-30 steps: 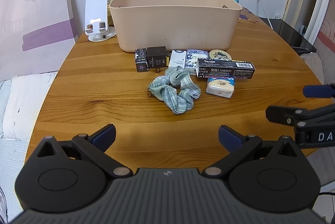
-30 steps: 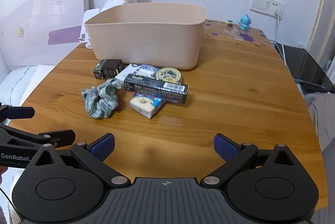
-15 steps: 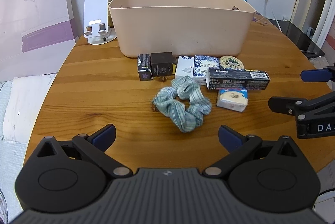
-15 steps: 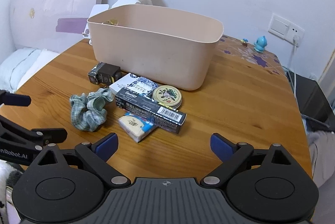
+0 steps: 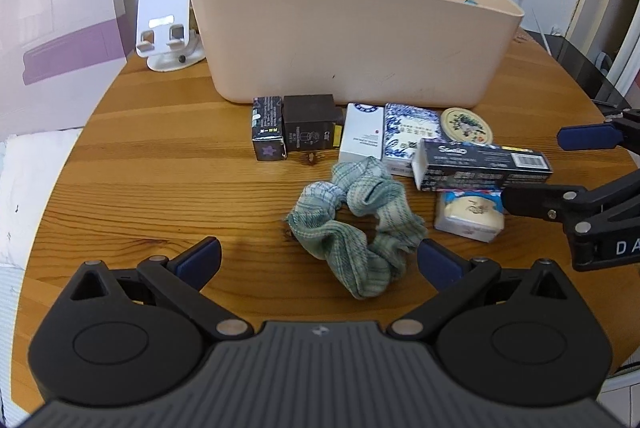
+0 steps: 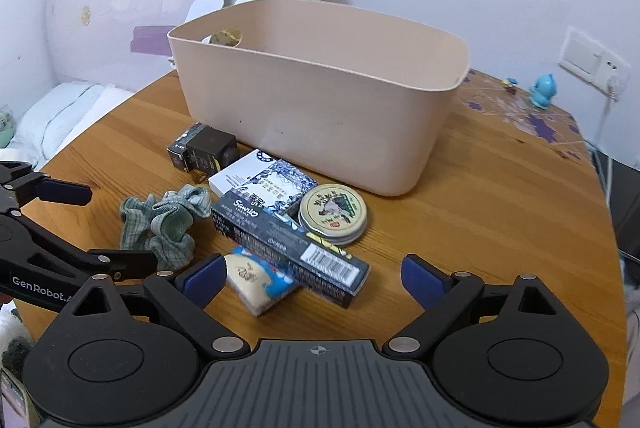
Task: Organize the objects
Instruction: 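Grasp the green plaid scrunchie with left tool while right tool grasps the toothpaste box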
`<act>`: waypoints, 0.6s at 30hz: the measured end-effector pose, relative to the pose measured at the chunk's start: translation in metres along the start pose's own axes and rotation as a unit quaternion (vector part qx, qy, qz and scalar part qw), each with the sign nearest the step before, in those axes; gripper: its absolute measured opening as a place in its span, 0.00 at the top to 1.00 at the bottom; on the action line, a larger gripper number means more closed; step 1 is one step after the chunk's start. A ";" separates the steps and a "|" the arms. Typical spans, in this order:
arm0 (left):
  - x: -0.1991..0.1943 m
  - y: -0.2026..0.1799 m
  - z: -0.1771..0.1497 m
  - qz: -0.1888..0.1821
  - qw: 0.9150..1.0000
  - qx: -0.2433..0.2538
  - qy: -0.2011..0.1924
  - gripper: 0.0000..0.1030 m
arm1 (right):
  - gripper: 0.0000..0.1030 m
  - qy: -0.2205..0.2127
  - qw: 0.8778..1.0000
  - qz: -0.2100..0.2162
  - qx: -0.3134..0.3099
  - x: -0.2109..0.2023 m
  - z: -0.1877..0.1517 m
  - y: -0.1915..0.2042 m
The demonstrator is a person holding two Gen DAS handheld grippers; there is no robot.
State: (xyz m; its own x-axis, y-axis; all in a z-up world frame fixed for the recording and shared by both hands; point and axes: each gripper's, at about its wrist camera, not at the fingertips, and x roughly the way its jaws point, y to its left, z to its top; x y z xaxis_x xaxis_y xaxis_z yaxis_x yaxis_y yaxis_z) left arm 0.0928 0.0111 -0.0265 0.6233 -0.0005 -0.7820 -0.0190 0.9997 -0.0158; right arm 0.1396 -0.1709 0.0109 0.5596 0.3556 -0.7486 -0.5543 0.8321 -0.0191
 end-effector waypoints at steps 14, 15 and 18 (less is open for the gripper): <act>0.029 0.010 0.009 -0.043 0.999 -0.008 0.012 0.12 | 0.37 0.043 0.997 0.058 -0.020 0.035 0.008 -0.005; 0.029 0.009 0.009 -0.040 0.999 -0.006 0.012 0.15 | 0.42 0.042 0.997 0.061 -0.017 0.035 0.008 -0.005; 0.027 0.007 0.011 -0.037 0.999 -0.001 0.009 0.28 | 0.61 0.040 0.997 0.070 -0.006 0.032 0.008 -0.007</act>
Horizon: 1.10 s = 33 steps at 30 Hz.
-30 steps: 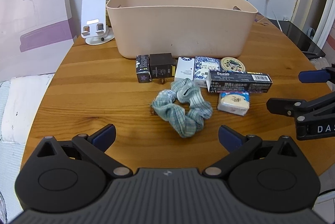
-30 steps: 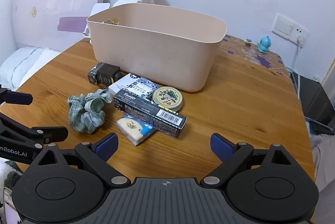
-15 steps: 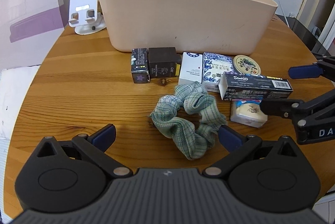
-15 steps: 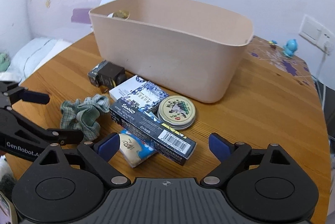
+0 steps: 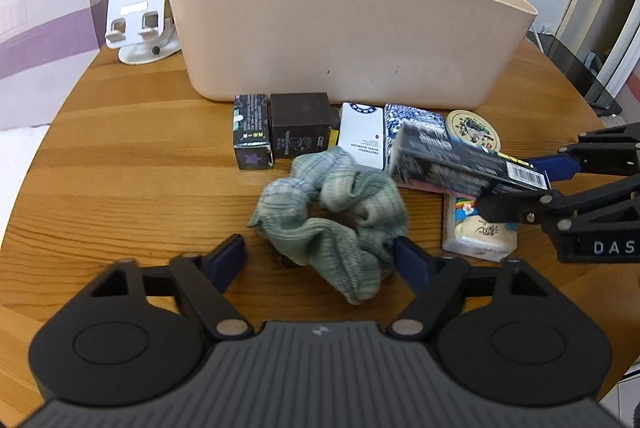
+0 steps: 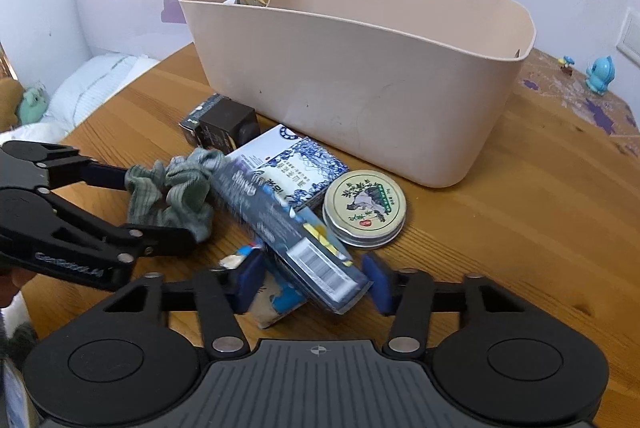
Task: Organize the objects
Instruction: 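Grasp the green plaid scrunchie with left tool while right tool grasps the toothpaste box, then carry scrunchie into basket and release with left tool while right tool drops toothpaste box in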
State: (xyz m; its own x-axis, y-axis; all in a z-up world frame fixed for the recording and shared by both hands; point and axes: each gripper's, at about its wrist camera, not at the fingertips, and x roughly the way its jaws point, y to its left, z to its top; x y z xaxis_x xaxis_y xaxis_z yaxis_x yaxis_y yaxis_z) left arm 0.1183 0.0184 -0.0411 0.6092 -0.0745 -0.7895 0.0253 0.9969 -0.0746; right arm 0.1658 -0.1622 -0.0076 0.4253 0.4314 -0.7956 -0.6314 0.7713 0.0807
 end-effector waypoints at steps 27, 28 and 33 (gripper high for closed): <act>-0.071 0.005 -0.004 0.018 0.998 -0.003 -0.067 0.94 | 0.80 -0.094 0.995 -0.016 0.036 -0.060 -0.009 0.012; -0.075 0.004 -0.003 0.018 0.997 -0.002 -0.074 0.94 | 0.80 -0.099 0.994 -0.016 0.037 -0.063 -0.007 0.013; -0.099 0.003 0.005 0.022 0.994 0.004 -0.104 0.94 | 0.80 -0.121 0.992 -0.020 0.038 -0.079 -0.002 0.016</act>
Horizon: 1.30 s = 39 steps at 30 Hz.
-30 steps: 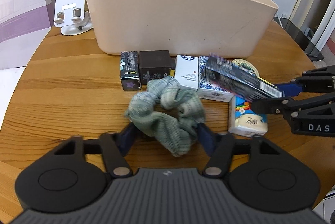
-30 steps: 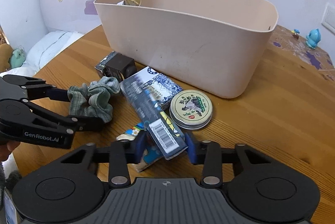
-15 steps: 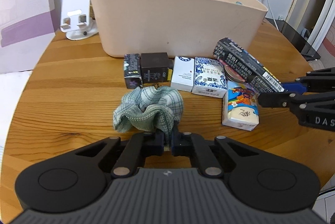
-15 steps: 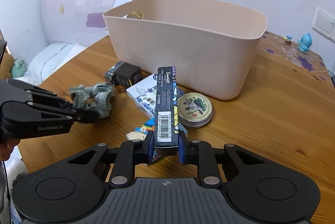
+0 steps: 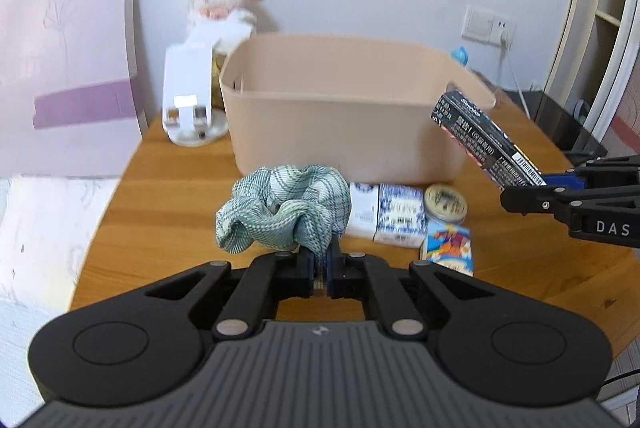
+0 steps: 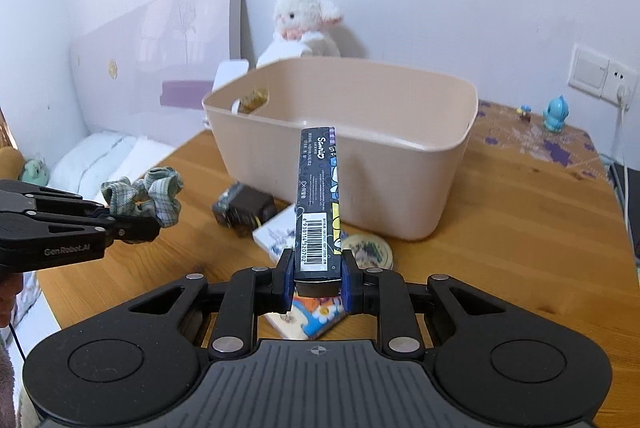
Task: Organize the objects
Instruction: 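Carry scrunchie into basket and release with left tool while right tool drops toothpaste box in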
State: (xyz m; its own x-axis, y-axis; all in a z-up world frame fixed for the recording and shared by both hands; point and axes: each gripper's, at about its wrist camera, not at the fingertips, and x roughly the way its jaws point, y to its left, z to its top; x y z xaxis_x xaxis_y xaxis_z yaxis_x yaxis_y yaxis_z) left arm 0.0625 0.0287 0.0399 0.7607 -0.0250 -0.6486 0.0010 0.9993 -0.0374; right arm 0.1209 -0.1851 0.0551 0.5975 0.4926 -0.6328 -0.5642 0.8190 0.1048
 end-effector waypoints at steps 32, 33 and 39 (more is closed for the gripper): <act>0.084 0.003 0.123 0.032 0.997 0.032 -0.067 0.94 | 0.80 -0.054 0.993 -0.076 0.074 0.066 0.091 -0.043; 0.093 0.000 0.123 0.033 0.997 0.037 -0.063 0.94 | 0.80 -0.051 0.993 -0.080 0.076 0.072 0.093 -0.045; 0.140 -0.006 0.121 0.032 0.999 0.038 -0.017 0.94 | 0.80 -0.012 0.991 -0.108 0.079 0.108 0.097 -0.052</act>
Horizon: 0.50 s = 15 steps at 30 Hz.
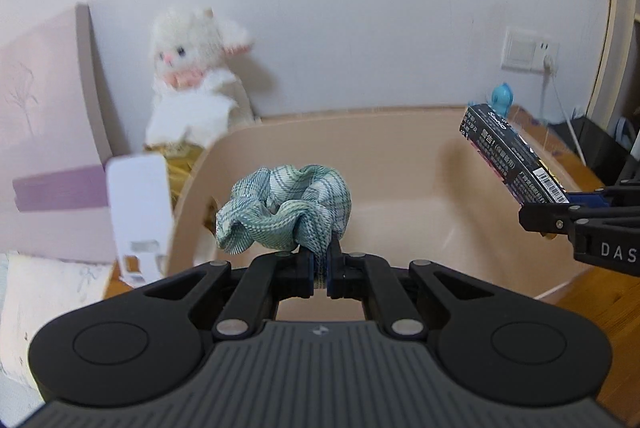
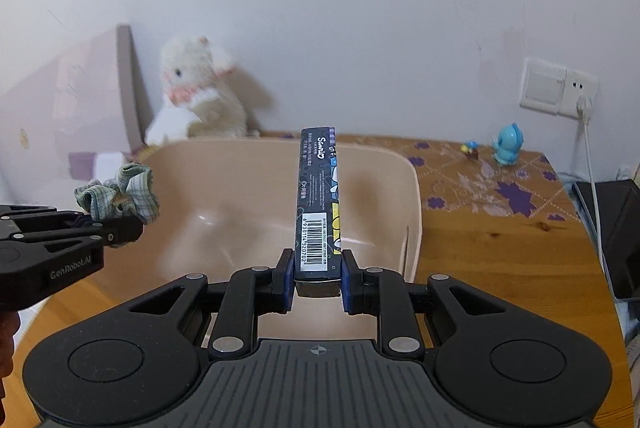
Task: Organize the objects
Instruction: 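Carry scrunchie into basket and release with left tool while right tool drops toothpaste box in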
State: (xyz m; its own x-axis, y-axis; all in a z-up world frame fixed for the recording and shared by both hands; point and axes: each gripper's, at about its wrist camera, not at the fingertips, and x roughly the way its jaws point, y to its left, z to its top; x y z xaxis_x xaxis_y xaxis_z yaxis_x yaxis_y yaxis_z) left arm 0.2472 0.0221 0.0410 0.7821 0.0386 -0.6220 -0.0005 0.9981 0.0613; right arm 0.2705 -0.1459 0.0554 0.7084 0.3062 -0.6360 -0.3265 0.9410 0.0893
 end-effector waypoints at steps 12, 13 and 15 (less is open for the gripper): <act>-0.017 0.003 -0.009 0.000 1.000 0.012 -0.002 0.34 | 0.34 -0.009 1.000 -0.019 -0.002 -0.017 -0.004 0.005; -0.024 0.003 -0.008 0.003 1.000 0.014 -0.009 0.31 | 0.32 -0.012 1.000 -0.014 0.004 -0.024 -0.005 0.005; -0.041 0.004 -0.008 0.006 1.000 0.017 -0.021 0.30 | 0.23 -0.015 1.000 -0.010 0.012 -0.036 -0.005 0.004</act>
State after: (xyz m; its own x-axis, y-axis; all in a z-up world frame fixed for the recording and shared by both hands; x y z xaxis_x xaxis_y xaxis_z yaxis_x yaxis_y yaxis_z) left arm 0.2105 0.0249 0.0608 0.8075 0.0470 -0.5879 0.0116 0.9954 0.0956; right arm 0.2407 -0.1533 0.0748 0.7329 0.2913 -0.6148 -0.2979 0.9499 0.0950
